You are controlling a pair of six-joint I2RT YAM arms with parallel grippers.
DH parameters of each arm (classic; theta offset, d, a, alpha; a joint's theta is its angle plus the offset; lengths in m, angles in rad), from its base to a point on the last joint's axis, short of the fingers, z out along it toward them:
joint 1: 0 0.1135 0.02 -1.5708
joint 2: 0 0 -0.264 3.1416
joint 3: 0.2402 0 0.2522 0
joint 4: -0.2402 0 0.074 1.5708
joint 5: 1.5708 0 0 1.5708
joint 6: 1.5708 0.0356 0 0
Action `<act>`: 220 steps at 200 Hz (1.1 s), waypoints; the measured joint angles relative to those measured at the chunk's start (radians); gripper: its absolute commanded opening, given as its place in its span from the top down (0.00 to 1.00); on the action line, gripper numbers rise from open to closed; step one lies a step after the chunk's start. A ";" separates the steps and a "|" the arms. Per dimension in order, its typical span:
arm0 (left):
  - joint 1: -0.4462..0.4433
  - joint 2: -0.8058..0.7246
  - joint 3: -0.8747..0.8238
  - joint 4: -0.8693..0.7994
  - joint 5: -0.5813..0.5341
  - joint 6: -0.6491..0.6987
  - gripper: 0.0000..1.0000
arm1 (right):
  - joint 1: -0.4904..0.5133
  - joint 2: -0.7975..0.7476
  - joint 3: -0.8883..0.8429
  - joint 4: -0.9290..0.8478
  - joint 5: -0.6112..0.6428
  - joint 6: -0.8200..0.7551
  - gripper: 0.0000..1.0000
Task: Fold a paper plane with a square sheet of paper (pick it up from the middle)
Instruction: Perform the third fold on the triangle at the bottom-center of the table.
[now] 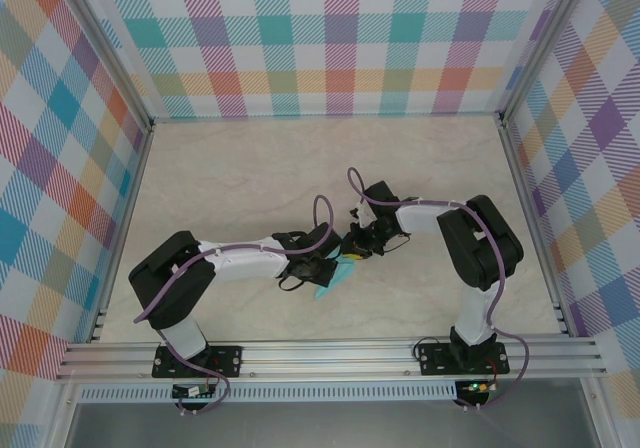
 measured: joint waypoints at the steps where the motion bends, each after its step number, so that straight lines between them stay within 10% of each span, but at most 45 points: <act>1: 0.000 0.000 0.000 0.000 0.000 0.000 1.00 | 0.000 0.000 0.000 0.000 0.000 0.000 0.88; 220: 0.000 0.014 0.013 -0.018 -0.015 -0.015 1.00 | 0.005 -0.014 0.000 -0.005 0.035 0.003 0.88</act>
